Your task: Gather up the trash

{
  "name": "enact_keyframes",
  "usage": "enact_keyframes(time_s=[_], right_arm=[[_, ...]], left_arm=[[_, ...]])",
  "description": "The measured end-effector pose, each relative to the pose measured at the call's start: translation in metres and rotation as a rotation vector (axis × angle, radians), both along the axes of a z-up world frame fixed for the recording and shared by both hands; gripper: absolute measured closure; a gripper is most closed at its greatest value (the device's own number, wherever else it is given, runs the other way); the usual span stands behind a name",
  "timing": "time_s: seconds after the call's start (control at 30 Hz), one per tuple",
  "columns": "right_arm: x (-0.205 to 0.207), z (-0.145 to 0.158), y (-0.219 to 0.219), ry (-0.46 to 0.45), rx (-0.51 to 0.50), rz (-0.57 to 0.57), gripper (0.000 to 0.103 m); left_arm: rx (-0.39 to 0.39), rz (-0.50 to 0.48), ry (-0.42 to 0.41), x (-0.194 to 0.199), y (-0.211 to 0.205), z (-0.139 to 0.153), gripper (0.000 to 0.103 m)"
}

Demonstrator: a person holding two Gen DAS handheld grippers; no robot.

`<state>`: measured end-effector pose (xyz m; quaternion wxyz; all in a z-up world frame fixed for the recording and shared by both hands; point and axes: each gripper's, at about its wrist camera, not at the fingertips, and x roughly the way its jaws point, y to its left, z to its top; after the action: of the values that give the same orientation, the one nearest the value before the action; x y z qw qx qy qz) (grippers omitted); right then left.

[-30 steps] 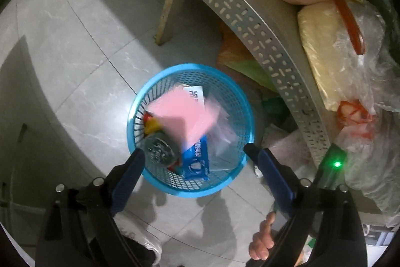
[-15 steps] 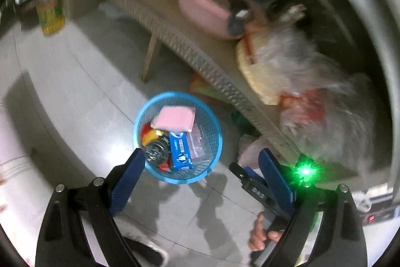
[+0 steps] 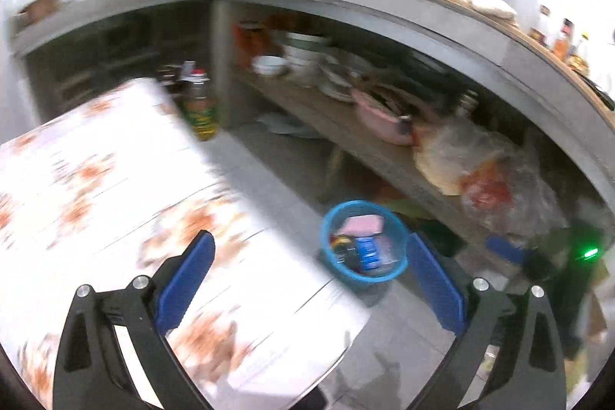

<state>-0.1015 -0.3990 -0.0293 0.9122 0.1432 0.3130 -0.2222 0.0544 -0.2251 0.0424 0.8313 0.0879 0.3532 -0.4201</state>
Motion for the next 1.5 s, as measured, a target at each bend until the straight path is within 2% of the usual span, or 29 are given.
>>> enact_keyframes(time_s=[0.17, 0.27, 0.37, 0.5, 0.73, 0.87, 0.97, 1.23, 1.5], right_arm=[[0.005, 0.026, 0.044, -0.022, -0.096, 0.102, 0.008], [0.008, 0.036, 0.064, -0.013, -0.164, 0.123, 0.008], [0.010, 0.041, 0.077, -0.004, -0.250, 0.110, 0.008], [0.008, 0.039, 0.088, -0.001, -0.346, 0.071, 0.008], [0.003, 0.015, 0.086, 0.094, -0.259, 0.044, 0.008], [-0.006, 0.003, 0.084, 0.132, -0.247, 0.012, 0.008], [-0.010, 0.000, 0.077, 0.150, -0.234, -0.015, 0.008], [-0.025, -0.001, 0.053, 0.156, -0.182, -0.130, 0.008], [-0.030, -0.003, 0.044, 0.167, -0.162, -0.166, 0.008]], left_arm=[[0.028, 0.195, -0.016, -0.013, 0.051, -0.003, 0.006], [0.081, 0.299, -0.103, -0.022, 0.068, 0.002, 0.006], [0.097, 0.345, -0.180, -0.031, 0.074, 0.007, 0.006], [0.141, 0.387, -0.138, -0.032, 0.077, 0.004, 0.006], [0.209, 0.487, -0.085, -0.039, 0.089, -0.019, 0.005], [0.275, 0.526, -0.017, -0.037, 0.093, -0.037, 0.006], [0.304, 0.522, 0.019, -0.037, 0.090, -0.046, 0.005], [0.312, 0.503, 0.012, -0.040, 0.084, -0.046, 0.006], [0.328, 0.489, 0.020, -0.039, 0.080, -0.049, 0.005]])
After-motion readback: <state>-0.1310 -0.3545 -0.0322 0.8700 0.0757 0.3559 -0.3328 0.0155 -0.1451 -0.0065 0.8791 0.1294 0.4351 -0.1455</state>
